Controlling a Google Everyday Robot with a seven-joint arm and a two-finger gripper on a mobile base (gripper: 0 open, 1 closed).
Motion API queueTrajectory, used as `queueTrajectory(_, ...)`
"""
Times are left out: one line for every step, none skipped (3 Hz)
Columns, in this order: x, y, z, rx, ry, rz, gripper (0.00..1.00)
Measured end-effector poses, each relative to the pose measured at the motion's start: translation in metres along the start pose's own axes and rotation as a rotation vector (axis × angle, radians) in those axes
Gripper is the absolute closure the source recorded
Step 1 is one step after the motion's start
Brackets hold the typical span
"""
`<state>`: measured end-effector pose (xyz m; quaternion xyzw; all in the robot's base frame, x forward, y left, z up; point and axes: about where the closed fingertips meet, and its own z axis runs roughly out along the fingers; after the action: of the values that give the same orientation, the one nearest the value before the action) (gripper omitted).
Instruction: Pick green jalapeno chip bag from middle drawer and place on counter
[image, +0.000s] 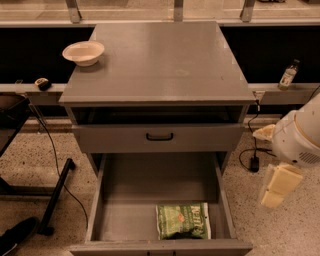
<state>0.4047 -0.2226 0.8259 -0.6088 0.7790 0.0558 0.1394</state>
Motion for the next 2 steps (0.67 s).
queueTrajectory(-0.006,-0.005,0.03,-0.057,0.0,-0.01,0.0)
queueTrajectory(-0.018,-0.003,0.114,-0.138,-0.072,-0.01,0.0)
